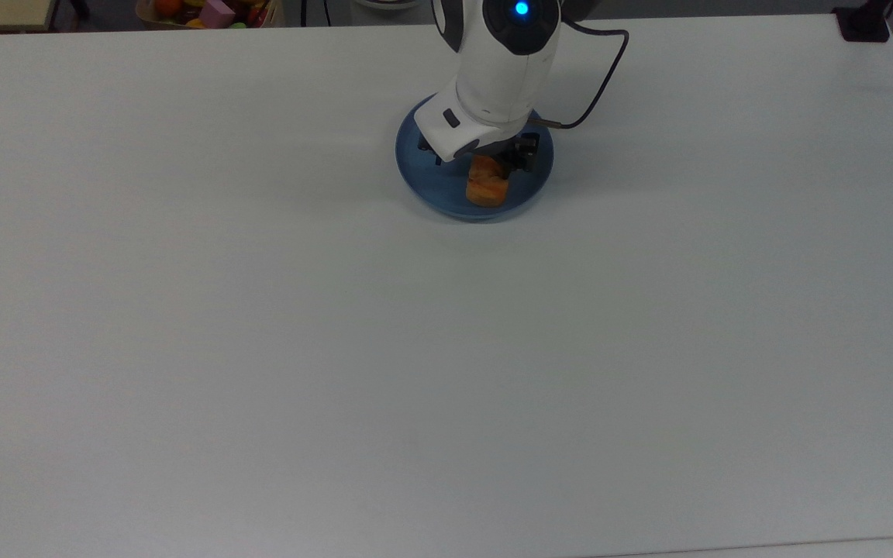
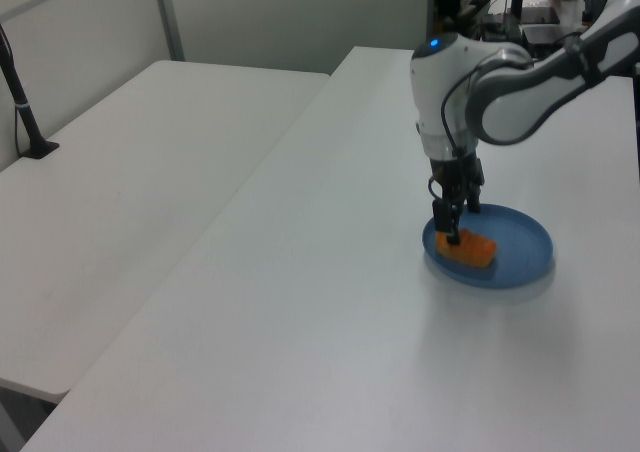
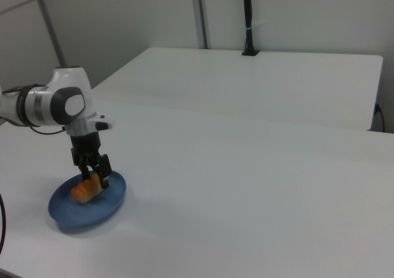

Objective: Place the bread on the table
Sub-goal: 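Close the gripper around the bread roll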

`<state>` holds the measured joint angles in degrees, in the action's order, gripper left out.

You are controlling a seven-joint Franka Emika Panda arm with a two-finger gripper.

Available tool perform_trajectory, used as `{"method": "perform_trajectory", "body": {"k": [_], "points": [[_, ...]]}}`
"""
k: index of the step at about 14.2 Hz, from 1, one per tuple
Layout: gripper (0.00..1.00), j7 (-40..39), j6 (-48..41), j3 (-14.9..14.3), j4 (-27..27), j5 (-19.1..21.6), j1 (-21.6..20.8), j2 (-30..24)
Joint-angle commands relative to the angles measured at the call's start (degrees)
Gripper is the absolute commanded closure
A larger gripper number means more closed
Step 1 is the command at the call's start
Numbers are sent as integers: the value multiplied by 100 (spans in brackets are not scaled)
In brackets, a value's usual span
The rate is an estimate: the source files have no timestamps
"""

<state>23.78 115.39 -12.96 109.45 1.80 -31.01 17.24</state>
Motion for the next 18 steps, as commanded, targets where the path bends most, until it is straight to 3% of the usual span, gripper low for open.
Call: {"method": "perform_trajectory", "body": {"k": [1,3,4,5,8,13,18], "points": [[0,459,571,-66,463,31,-309,-89],[5,653,739,-66,455,40,-318,24],[35,671,827,-66,437,40,-318,77],[56,680,889,-66,437,40,-309,87],[100,750,880,-66,393,57,-309,60],[100,751,539,-75,385,58,-239,-325],[100,303,-716,-83,43,58,112,-1248]]}}
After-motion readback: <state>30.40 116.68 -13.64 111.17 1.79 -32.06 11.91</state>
